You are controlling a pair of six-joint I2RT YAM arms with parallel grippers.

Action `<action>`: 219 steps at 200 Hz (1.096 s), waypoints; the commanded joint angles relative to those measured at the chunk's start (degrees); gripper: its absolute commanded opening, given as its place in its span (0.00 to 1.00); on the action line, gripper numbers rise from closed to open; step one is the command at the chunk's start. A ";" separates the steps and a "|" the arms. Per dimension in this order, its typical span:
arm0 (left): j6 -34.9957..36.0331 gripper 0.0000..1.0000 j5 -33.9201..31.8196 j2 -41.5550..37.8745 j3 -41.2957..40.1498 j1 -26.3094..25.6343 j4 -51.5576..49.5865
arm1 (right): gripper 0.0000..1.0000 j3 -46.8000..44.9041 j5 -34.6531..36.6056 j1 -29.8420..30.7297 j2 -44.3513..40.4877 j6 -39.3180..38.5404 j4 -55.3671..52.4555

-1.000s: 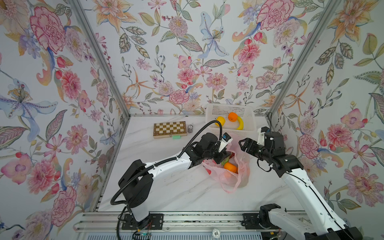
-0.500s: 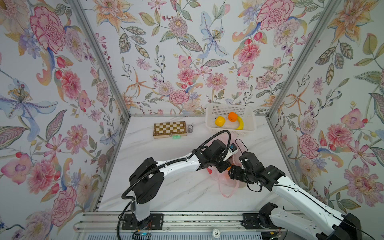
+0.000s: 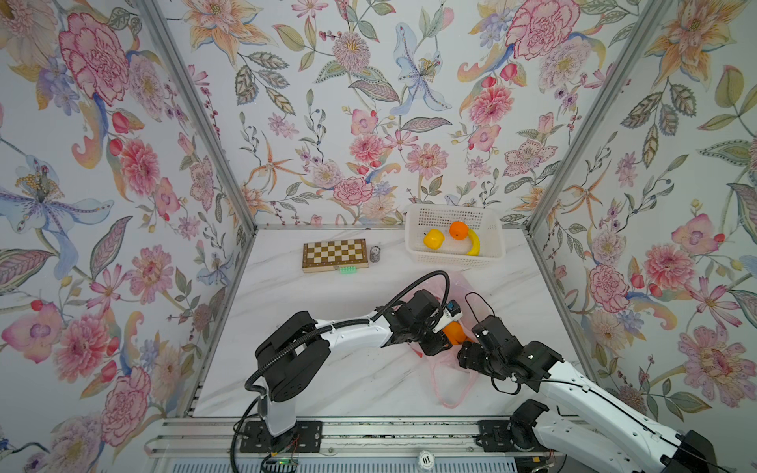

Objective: Untie the knot of the plastic bag and take out the fruit
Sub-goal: Pick up the fruit from the plastic bag.

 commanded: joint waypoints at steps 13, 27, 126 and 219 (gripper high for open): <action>-5.33 0.62 -4.80 1.92 3.21 -0.21 5.10 | 0.82 0.68 3.70 -0.31 -3.47 4.95 -1.69; -5.93 0.64 -6.93 3.24 4.62 -0.09 4.21 | 0.82 1.14 4.55 -1.04 -4.87 6.00 -2.16; -8.97 0.85 -5.51 12.37 13.78 1.68 0.59 | 0.83 0.45 7.44 -4.89 -13.44 9.18 -4.13; -7.29 0.76 -6.80 18.13 17.26 2.08 -4.24 | 0.84 0.56 7.35 -6.15 -15.64 9.75 -3.51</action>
